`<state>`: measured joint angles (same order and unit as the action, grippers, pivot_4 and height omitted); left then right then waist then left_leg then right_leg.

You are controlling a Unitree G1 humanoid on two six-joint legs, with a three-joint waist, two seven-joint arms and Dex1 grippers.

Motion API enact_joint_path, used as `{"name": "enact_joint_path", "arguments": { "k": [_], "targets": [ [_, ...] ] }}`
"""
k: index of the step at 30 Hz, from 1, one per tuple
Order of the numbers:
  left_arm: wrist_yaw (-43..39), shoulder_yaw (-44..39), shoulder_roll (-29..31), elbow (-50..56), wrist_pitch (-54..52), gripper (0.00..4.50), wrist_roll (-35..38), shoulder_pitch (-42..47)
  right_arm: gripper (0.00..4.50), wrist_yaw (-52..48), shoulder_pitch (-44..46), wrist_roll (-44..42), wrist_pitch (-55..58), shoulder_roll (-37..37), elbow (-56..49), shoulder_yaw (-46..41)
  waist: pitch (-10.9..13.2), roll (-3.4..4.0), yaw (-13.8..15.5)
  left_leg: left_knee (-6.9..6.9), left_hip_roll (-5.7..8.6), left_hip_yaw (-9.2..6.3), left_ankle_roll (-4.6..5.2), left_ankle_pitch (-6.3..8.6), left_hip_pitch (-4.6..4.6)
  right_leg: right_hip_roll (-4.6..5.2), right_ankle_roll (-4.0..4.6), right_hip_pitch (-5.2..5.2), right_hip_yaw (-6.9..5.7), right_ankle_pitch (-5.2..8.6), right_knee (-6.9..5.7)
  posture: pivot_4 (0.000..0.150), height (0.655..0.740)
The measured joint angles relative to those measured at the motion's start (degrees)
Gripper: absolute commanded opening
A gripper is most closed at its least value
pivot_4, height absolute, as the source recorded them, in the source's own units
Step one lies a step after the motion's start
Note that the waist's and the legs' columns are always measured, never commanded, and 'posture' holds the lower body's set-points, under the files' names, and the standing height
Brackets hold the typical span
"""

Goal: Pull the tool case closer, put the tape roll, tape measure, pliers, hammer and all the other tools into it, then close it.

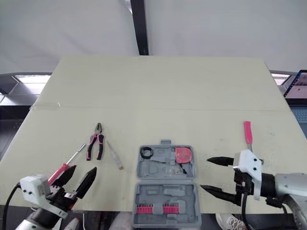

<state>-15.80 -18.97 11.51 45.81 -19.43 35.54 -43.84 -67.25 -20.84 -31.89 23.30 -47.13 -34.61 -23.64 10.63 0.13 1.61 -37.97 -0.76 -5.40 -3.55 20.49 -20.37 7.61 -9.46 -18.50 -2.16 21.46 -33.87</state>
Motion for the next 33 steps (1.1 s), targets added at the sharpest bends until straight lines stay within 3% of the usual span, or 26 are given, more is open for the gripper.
{"name": "enact_joint_path", "arguments": {
  "k": [5,12,19,33],
  "targets": [
    [1.7,-0.4,0.2,-0.5,-0.5,4.50,-2.1,0.5,4.46,-0.2,0.2,0.5,-2.2,-0.3,0.7,1.1,0.0,0.02,-0.1,0.00,-0.01,0.01,0.00,0.00,0.02,-0.01,0.01,-0.01,0.02,0.00,-0.01,0.150,0.7400],
    [15.3,-6.9,3.9,-1.6,-15.3,4.50,-0.9,12.6,4.46,-0.3,2.4,0.2,-3.1,-1.2,1.3,2.5,0.0,0.07,-0.1,-0.02,0.01,-0.02,0.00,0.00,0.02,0.00,0.01,0.00,0.04,0.00,-0.08,0.150,0.7400],
    [21.6,-7.4,5.2,-1.8,-25.6,4.50,0.5,23.0,4.46,0.6,3.7,0.2,-3.2,-1.2,1.4,3.3,-0.1,0.09,-0.2,-0.05,0.00,-0.01,-0.05,-0.03,0.06,-0.01,0.01,-0.01,0.05,0.00,-0.18,0.150,0.7400],
    [25.7,-4.5,7.3,-8.4,-42.3,4.50,-0.9,38.3,4.46,4.2,3.6,0.4,-2.4,-1.2,1.3,5.0,-0.1,0.10,-0.3,-0.05,0.00,-0.01,-0.06,-0.04,0.05,-0.01,0.01,-0.08,0.06,0.00,-0.48,0.150,0.7400]
  ]
}}
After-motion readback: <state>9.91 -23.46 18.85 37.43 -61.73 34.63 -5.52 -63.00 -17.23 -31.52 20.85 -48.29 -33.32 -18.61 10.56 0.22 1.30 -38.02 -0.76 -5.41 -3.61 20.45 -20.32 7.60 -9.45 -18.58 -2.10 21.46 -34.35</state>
